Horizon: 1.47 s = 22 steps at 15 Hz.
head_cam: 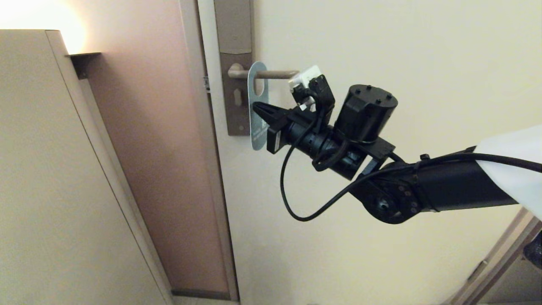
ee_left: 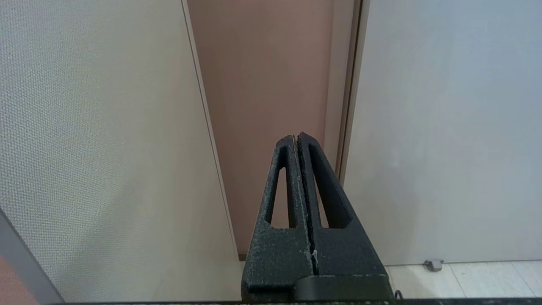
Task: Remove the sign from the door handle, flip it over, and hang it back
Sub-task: Hang the sign back with the other side facing out
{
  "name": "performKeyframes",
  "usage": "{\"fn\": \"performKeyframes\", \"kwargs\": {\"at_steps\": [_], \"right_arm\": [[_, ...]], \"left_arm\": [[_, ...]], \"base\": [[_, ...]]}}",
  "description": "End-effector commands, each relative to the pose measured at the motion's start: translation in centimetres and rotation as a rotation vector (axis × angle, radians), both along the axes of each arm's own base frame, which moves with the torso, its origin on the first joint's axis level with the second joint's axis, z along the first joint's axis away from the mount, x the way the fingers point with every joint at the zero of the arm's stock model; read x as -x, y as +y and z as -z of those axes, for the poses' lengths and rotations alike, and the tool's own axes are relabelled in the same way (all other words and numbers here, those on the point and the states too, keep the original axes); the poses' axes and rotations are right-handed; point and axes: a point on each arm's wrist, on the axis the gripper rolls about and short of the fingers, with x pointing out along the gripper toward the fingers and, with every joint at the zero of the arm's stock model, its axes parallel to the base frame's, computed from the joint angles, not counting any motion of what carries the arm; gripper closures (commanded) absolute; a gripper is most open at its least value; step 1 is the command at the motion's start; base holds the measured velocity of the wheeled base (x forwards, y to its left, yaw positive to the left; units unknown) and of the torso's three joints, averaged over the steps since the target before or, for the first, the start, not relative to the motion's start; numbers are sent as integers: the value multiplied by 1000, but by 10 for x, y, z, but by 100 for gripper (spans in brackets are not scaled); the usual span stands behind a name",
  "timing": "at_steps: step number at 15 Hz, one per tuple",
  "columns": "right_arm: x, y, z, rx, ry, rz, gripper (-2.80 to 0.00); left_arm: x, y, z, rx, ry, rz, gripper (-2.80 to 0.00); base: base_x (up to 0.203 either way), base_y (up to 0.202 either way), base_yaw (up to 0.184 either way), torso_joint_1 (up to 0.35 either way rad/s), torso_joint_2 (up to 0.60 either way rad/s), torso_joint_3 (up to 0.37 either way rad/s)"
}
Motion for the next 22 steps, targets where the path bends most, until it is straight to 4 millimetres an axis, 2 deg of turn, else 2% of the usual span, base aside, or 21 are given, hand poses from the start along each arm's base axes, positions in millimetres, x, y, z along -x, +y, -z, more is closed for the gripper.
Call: {"fn": "performKeyframes", "kwargs": {"at_steps": [1, 5, 11, 14, 17, 22], "right_arm": [[-8, 12, 5, -7, -13, -10, 0], [-21, 27, 11, -5, -58, 25, 0], [-34, 36, 16, -38, -64, 109, 0], [-36, 37, 14, -49, -72, 138, 0], [-38, 39, 22, -16, -86, 150, 0], [-35, 41, 21, -12, -84, 136, 0]], "left_arm": [[0, 0, 0, 0, 2, -1, 0], [0, 0, 0, 0, 0, -1, 0], [0, 0, 0, 0, 0, -1, 0], [0, 0, 0, 0, 2, -1, 0], [0, 0, 0, 0, 2, -1, 0], [0, 0, 0, 0, 0, -1, 0]], "base": [[0, 0, 0, 0, 0, 0], [0, 0, 0, 0, 0, 0], [0, 0, 0, 0, 0, 0], [0, 0, 0, 0, 0, 0], [0, 0, 0, 0, 0, 0], [0, 0, 0, 0, 0, 0]]}}
